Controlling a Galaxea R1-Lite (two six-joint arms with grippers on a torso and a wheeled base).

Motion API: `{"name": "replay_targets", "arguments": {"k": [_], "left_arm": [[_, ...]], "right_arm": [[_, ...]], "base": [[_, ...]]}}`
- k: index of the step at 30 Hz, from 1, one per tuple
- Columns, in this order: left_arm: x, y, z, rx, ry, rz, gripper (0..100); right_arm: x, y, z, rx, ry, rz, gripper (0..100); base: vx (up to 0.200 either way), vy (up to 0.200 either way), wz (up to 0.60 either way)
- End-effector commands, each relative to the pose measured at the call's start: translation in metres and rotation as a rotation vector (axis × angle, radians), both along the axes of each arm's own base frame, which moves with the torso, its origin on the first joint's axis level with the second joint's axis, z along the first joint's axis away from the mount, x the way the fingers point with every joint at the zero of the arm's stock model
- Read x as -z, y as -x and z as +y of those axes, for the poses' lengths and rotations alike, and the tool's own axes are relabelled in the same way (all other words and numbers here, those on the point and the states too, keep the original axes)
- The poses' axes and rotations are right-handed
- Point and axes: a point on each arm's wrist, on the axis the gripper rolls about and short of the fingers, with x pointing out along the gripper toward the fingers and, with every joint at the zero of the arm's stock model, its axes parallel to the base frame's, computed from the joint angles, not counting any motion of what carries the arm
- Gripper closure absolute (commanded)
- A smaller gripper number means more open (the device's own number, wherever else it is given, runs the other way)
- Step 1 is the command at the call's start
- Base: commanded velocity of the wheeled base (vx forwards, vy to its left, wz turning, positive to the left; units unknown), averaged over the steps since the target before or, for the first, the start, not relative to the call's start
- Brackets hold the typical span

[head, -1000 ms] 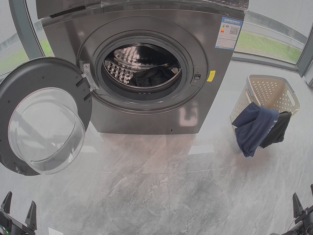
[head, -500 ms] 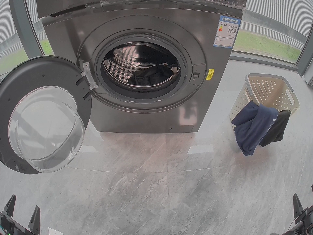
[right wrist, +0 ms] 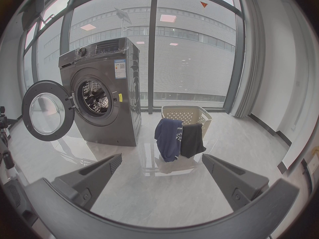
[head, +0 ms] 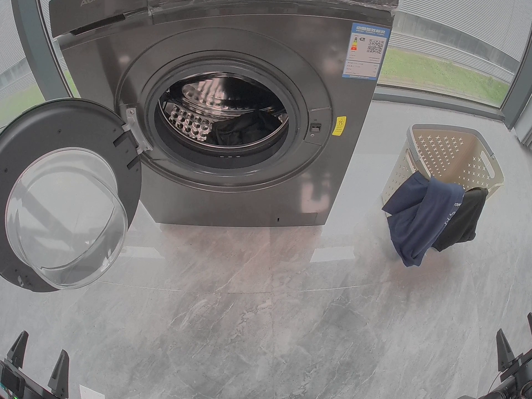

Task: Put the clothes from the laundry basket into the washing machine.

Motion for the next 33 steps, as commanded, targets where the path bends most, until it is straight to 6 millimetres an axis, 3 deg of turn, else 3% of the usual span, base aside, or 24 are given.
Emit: {"name": "replay_targets", "arguments": {"k": [1,11,15,33], "left_arm": [[0.0047,-0.0003,0.0,-0.001,0.0,0.005,0],[0.0047,-0.0003,0.0,-0.001,0.003,0.005,0],[0.0047,-0.0003,0.0,-0.001,0.003,0.005,0],[0.0047,-0.0003,0.0,-0.001,0.001,0.005,0]], "right_arm": [[0.0001,0.0006,-0.0001,0.004,-0.021,-0.01,0],[0.0005,0.0003,0.0001,-0.001,-0.013,-0.011,0],[0.007,-0.0018,0.0027,-0.119,-0.008,0.01,0],[0.0067,-0.0023,0.0022,-0.104,-0.008,-0.009,0]], "base": [[0.0,-0.2,0.0],[0.0,-0.2,0.0],[0.0,-0.2,0.0],[0.0,-0.2,0.0]]}}
